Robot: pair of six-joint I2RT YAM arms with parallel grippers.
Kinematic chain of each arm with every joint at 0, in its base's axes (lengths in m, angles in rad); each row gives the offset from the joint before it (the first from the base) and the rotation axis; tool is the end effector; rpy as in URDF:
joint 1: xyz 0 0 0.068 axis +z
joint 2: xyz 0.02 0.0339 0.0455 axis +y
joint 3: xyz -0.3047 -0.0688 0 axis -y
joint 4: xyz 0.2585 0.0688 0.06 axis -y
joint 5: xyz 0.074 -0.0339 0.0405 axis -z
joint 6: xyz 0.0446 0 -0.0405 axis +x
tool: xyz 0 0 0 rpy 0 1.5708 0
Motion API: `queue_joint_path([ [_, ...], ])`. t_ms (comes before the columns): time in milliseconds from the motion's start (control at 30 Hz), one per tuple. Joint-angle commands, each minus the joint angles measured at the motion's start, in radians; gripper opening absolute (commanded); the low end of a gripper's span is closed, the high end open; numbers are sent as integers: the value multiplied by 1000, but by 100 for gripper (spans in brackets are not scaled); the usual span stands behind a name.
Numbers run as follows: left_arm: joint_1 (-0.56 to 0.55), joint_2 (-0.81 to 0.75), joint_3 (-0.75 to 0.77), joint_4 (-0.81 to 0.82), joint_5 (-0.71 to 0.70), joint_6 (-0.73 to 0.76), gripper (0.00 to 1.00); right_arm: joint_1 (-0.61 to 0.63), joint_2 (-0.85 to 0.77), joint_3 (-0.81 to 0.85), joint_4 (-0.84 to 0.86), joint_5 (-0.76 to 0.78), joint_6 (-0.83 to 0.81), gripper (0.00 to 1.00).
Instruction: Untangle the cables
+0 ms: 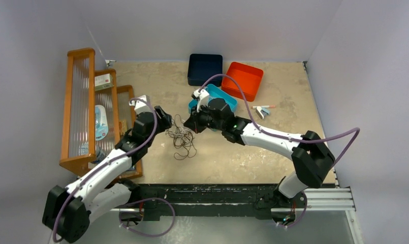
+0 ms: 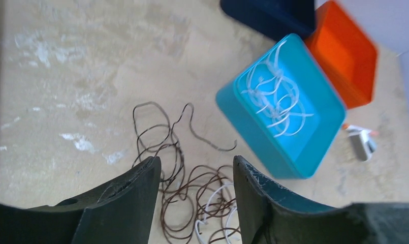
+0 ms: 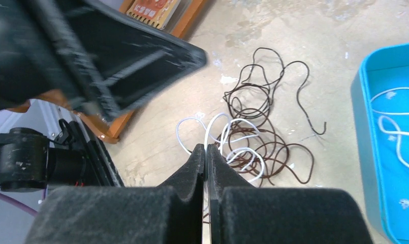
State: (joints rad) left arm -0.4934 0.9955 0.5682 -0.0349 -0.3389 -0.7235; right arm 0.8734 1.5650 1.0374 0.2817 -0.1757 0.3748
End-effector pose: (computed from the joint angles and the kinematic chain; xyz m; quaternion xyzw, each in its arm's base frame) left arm 0.1992 -0.0903 0.2649 -0.1844 0.8224 -0.1789 0.5077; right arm 0.2420 0.3010 0.3112 -0.2461 0.7479 0.4142 0.4568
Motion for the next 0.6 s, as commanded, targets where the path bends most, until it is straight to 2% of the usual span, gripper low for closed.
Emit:
queue_joint_path([
  [0,-4,-132,-18,62,-48,2,56,-48,-34,52,26,-41,-14,0],
  [233,-4,-261,-123,247,102,75,60,-137,-20,99,33,-200,-1,0],
  [567,-4,-128,-197,550,280,45,60,-151,22,179,-17,-323,-25,0],
])
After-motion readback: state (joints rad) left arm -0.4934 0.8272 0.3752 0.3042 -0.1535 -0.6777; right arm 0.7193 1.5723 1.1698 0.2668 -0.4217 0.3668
